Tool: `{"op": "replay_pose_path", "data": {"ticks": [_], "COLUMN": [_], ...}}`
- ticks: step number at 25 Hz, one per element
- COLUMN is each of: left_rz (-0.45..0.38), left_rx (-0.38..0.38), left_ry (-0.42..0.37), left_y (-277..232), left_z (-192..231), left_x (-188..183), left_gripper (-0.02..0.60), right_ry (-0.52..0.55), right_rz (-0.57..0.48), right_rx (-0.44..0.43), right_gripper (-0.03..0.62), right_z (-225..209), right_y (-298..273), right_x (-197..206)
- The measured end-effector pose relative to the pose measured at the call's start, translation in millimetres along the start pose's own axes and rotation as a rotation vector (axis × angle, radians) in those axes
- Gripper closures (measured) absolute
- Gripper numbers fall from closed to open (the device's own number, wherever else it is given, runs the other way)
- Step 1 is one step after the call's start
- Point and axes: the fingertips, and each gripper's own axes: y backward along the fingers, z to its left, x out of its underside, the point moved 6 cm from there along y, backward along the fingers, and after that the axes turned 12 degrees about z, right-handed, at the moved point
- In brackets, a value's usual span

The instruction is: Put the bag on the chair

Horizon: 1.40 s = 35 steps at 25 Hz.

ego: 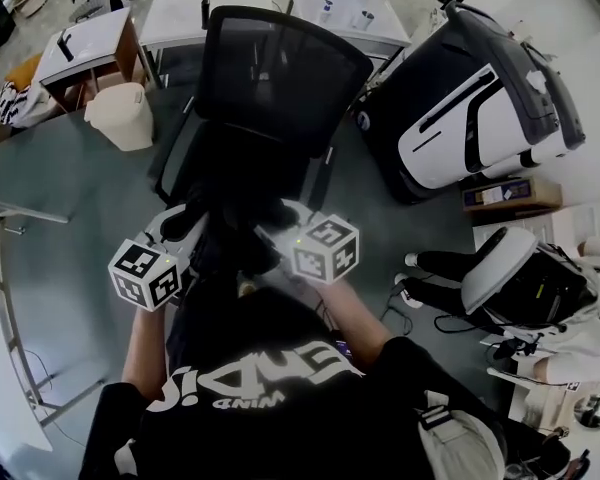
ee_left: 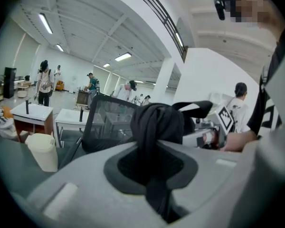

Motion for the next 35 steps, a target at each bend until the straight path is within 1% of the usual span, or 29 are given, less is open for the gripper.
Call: {"op": "replay_pose_path", "data": {"ticks": [5, 10, 15, 23, 29, 35], "left_rz": [0.025, 0.049, 0.069, 0.096, 0.116, 0.142], "left_rx": [0.042, 0.08, 0.103, 0.123, 0.142, 0.154], "left_ry": [-0.003, -0.006, -0.017, -0.02, -0.013, 0.008], "left_y": [-23.9, -46.1, -66.4, -93.6, -117.6, -142.4], "left_z": [36.8, 73.6, 109.9, 171.5, 209.6, 238.5], "left_x": [-18.7, -45.0, -65.8, -83.4, -92.4, -99.6], "left_gripper": [0.526, 0.526, 0.526, 0.525, 0.525, 0.525], "right_ry": [-0.026, -0.056, -0.083, -0.11, -0.138, -0.169], "right_rz": [-0.009, -0.023, -0.035, -0.05, -0.059, -0.049], "right_rx": [0.037, 0.067, 0.095, 0.141, 0.148, 0.15], "right_gripper": [0.522, 0.522, 0.522, 0.522, 0.522, 0.522], "right_z": [-26.8, -53.6, -78.9, -113.2, -142.7, -171.6], "right_y": [-20.7, -40.2, -61.8, -107.3, -134.8, -154.5], "right_x": [-19.9, -47.2, -70.1, -96.1, -108.9, -118.8]}}
